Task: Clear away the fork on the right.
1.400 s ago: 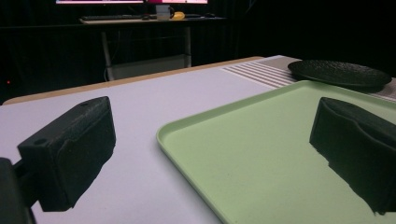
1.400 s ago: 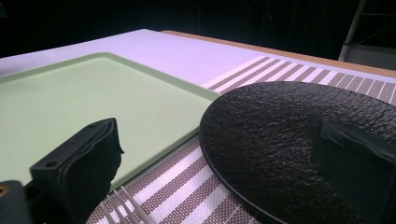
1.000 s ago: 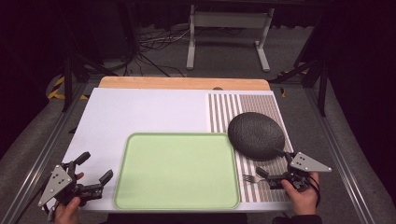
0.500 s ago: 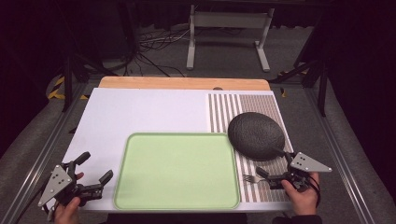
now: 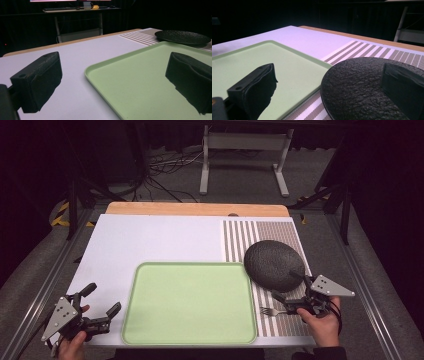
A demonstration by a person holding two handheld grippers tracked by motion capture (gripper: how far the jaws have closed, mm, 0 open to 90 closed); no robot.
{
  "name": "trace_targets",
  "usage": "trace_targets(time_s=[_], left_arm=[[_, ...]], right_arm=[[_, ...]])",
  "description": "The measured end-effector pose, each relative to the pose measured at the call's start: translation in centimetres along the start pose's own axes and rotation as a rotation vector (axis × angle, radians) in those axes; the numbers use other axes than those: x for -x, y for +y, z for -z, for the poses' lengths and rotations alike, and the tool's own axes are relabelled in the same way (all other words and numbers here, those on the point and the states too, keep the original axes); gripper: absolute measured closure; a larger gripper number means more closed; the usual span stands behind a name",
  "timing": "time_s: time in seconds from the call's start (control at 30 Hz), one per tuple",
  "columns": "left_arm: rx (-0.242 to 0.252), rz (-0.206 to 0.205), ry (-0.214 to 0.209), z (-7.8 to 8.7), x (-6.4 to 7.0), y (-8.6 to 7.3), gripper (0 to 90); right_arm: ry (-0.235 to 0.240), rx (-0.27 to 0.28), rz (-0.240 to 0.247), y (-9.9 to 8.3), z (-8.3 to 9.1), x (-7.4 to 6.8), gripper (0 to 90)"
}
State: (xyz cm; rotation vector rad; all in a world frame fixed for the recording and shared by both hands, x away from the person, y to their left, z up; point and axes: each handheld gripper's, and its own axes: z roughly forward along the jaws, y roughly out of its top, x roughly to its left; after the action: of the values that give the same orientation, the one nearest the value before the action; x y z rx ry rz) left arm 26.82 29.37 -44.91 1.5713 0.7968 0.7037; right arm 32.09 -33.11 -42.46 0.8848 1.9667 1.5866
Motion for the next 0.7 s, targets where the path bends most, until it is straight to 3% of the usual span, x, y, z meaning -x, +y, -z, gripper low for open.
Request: trace_targets(time_s=[0.17, 0.4, 0.5, 0.7], left_arm=[[0.000, 0.002, 0.003, 0.0, 0.0, 0.0, 1.4], [-0.001, 0.004, 0.001, 0.0, -0.1, 0.0, 1.5], [-0.001, 0.004, 0.002, 0.0, -0.1, 0.0, 1.5], [-0.003, 0.002, 0.002, 0.0, -0.1, 0.0, 1.5]], right_arm=[[0.010, -0.069, -0.014, 1.0, -0.6, 0.2, 0.8], [0.027, -0.142, 0.026, 2.2, -1.4, 0.1, 0.8], [0.022, -0.182, 0.055, 2.9, -1.5, 0.0, 1.4], [0.056, -0.330, 0.135, 4.3, -1.6, 0.2, 2.5]])
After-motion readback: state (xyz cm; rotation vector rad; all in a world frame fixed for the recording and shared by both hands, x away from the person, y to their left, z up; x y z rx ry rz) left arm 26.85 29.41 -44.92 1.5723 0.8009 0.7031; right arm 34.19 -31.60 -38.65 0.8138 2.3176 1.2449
